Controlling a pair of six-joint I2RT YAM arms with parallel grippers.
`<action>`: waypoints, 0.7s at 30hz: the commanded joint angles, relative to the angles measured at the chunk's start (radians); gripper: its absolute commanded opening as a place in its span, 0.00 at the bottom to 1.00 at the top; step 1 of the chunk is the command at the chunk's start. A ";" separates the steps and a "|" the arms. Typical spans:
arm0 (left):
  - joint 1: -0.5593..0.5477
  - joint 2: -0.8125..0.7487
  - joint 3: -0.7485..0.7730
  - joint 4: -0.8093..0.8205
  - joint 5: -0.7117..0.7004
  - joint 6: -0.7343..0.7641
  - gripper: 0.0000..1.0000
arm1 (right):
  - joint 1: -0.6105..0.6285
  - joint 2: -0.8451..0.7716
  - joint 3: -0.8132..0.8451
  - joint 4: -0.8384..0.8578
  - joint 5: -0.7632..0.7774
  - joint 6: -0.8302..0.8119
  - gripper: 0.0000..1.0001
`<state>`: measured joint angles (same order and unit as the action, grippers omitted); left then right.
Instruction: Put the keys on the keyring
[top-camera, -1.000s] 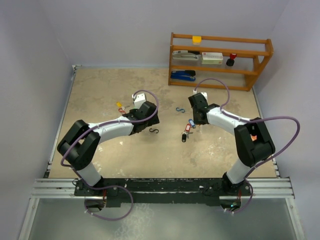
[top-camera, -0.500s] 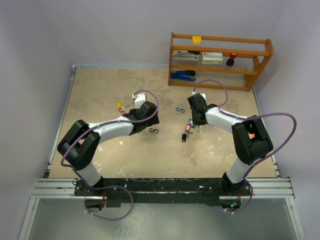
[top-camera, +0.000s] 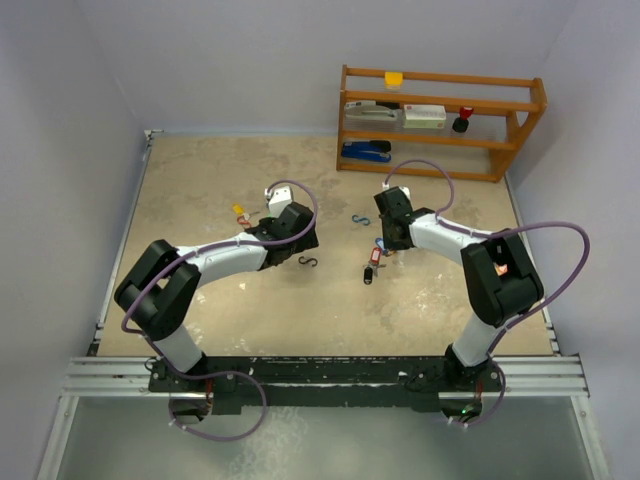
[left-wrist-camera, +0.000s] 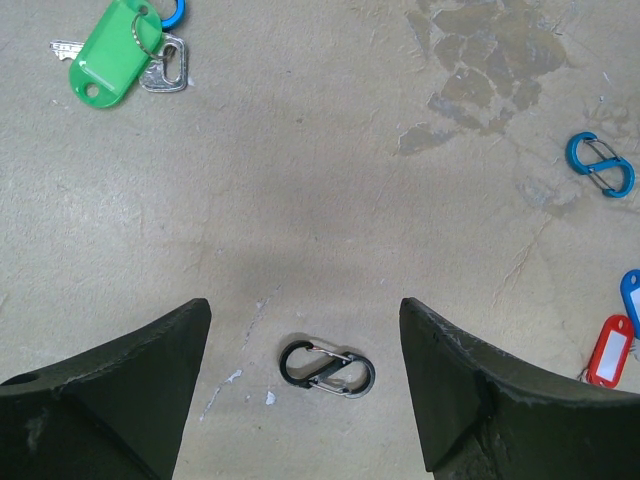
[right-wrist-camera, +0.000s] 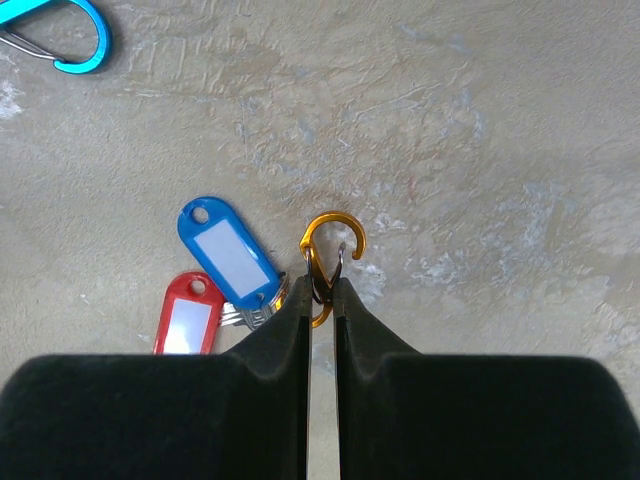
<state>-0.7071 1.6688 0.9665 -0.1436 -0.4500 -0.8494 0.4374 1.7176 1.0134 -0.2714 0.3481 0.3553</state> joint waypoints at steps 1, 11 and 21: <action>0.007 -0.004 0.011 0.018 -0.006 0.014 0.74 | -0.003 -0.007 0.039 0.021 -0.004 0.000 0.00; 0.008 0.000 0.005 0.024 -0.003 0.013 0.74 | -0.003 -0.013 0.031 0.047 -0.004 0.006 0.00; 0.010 0.002 -0.001 0.031 0.000 0.012 0.74 | -0.003 -0.059 -0.019 0.146 0.018 0.024 0.00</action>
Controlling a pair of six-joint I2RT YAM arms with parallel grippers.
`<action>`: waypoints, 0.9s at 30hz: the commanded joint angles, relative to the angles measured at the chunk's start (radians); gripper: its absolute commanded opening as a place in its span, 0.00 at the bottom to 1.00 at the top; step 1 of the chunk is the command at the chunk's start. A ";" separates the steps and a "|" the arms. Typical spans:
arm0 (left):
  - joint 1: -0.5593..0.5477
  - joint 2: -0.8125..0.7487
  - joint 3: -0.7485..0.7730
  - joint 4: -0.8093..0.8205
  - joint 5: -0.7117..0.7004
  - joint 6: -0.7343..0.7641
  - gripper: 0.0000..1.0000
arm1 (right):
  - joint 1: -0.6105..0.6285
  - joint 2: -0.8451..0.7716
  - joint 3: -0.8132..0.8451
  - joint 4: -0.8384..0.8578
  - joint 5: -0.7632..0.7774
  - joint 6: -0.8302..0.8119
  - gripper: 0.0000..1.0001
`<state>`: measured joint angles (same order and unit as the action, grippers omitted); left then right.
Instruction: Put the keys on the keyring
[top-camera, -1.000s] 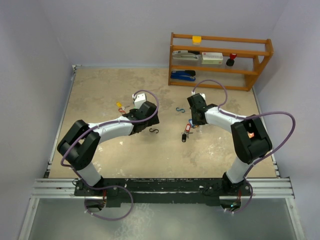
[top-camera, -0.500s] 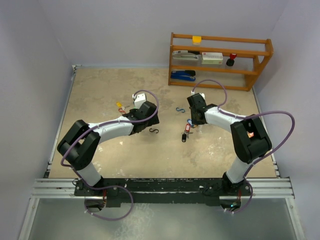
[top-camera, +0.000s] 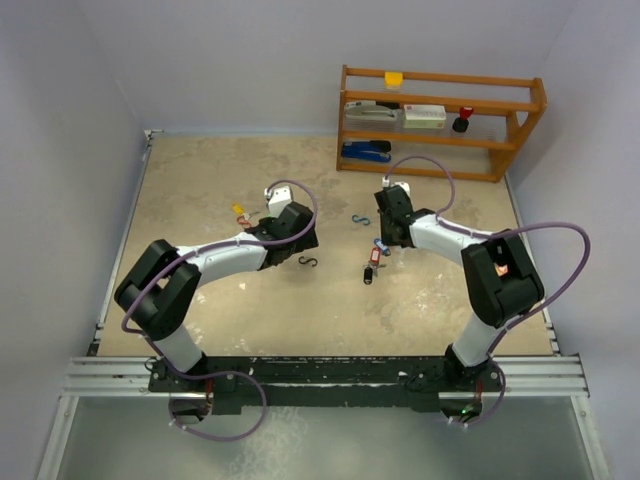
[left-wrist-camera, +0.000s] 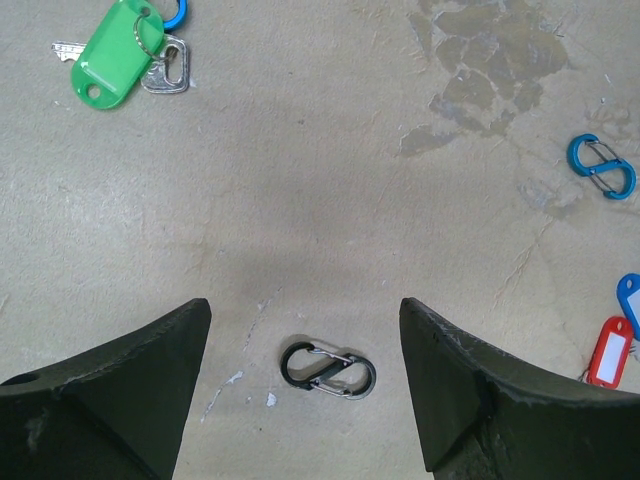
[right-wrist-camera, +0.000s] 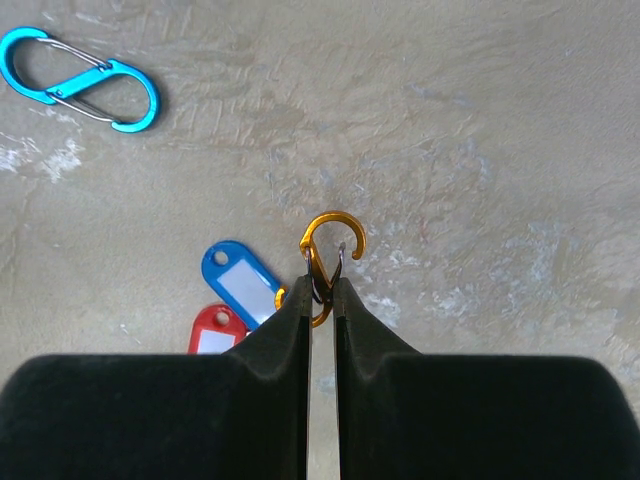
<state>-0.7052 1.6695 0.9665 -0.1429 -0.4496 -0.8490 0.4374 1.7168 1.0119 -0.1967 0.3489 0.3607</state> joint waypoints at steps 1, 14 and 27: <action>0.008 0.000 -0.003 0.031 -0.001 0.010 0.74 | -0.003 -0.074 -0.027 0.086 0.028 0.018 0.00; 0.009 -0.004 -0.014 0.049 0.011 0.004 0.73 | -0.002 -0.416 -0.223 0.317 -0.040 -0.032 0.00; 0.009 -0.029 -0.027 0.049 0.007 -0.002 0.73 | -0.002 -0.506 -0.232 0.354 -0.159 -0.049 0.00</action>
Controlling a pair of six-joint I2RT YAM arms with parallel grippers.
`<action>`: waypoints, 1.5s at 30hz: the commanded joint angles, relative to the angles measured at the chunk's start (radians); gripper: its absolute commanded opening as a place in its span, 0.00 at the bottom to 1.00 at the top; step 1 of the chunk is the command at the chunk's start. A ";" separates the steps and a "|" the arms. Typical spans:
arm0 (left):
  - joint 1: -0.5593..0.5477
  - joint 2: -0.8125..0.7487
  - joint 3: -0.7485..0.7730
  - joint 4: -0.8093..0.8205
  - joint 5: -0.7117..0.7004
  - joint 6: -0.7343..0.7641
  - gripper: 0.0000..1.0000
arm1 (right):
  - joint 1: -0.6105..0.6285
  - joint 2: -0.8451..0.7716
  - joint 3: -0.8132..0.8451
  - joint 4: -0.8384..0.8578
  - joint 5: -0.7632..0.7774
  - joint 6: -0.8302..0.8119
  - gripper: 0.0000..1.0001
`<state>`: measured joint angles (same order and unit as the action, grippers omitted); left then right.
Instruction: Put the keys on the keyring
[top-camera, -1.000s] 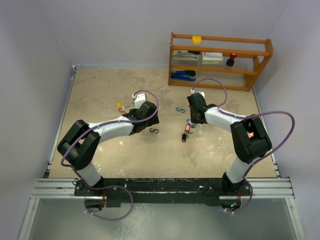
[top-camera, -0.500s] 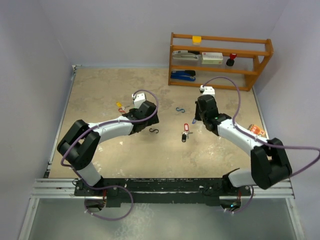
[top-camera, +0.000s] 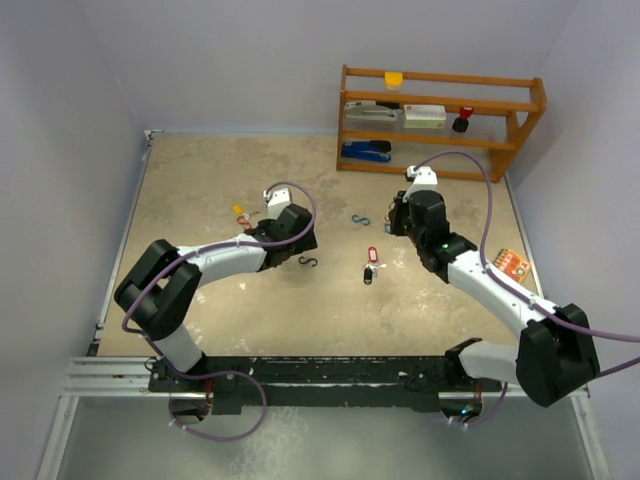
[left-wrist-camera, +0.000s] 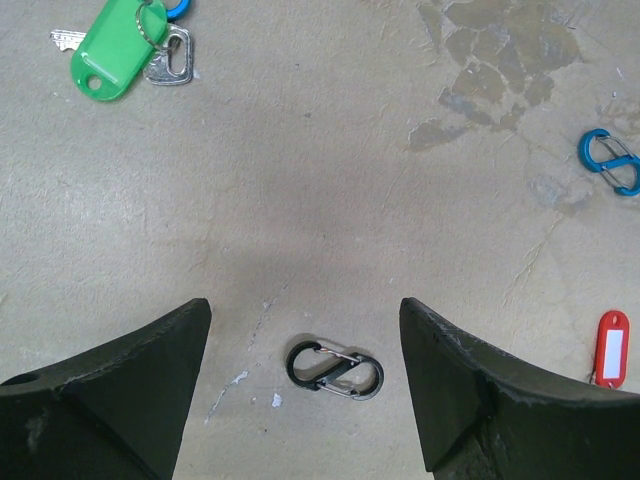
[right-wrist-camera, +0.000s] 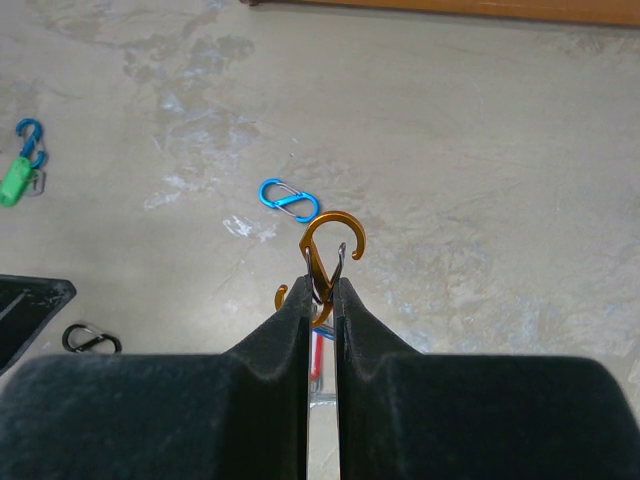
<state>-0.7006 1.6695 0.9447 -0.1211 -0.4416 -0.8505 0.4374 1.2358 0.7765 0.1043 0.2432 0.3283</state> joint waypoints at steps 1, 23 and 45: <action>0.005 -0.031 -0.007 0.027 -0.001 -0.001 0.73 | 0.000 -0.024 0.007 0.050 -0.060 -0.016 0.00; 0.051 -0.316 -0.085 0.000 -0.144 -0.020 0.75 | 0.107 0.299 0.269 0.035 -0.192 -0.009 0.00; 0.064 -0.414 -0.174 0.015 -0.169 -0.039 0.75 | 0.184 0.719 0.600 0.241 -0.441 0.027 0.03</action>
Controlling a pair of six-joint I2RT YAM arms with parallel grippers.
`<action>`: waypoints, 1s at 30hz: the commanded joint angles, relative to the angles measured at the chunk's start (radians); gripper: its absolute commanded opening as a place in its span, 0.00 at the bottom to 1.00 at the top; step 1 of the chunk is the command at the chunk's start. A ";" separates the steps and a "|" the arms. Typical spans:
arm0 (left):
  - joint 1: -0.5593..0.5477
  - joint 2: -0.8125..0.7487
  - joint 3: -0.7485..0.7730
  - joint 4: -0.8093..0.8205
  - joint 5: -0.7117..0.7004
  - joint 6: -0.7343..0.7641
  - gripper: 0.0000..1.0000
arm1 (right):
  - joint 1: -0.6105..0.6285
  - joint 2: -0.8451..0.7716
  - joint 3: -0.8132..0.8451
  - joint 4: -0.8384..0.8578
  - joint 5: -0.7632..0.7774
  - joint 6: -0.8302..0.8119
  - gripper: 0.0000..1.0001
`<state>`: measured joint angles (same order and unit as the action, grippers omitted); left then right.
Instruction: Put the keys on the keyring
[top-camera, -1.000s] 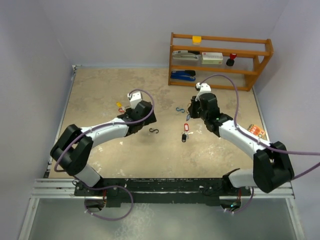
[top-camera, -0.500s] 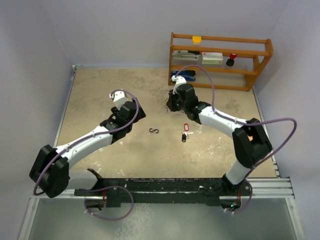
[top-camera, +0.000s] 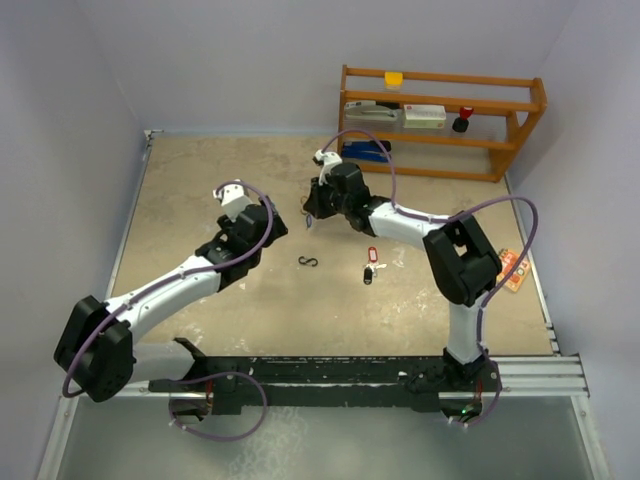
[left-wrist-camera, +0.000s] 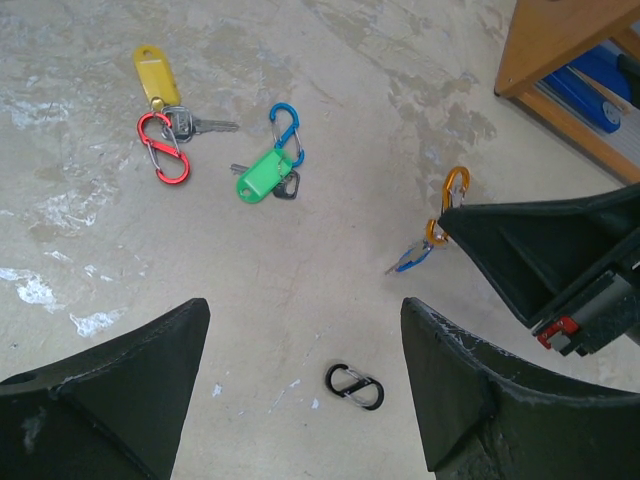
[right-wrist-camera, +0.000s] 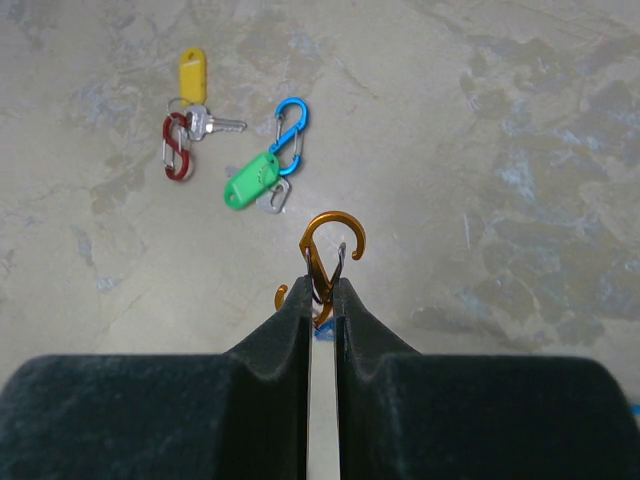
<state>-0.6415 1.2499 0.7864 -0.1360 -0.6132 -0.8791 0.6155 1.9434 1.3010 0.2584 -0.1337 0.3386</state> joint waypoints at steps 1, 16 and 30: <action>0.005 0.005 -0.017 0.031 0.003 -0.011 0.75 | 0.006 0.021 0.091 0.084 -0.069 0.019 0.03; 0.005 -0.013 -0.029 0.023 -0.013 -0.011 0.75 | 0.004 0.150 0.189 0.141 -0.133 0.160 0.19; 0.006 -0.009 -0.032 0.020 -0.017 -0.013 0.75 | 0.000 0.200 0.233 0.154 -0.144 0.213 0.36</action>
<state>-0.6415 1.2568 0.7551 -0.1383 -0.6106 -0.8799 0.6151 2.1555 1.4780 0.3637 -0.2543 0.5274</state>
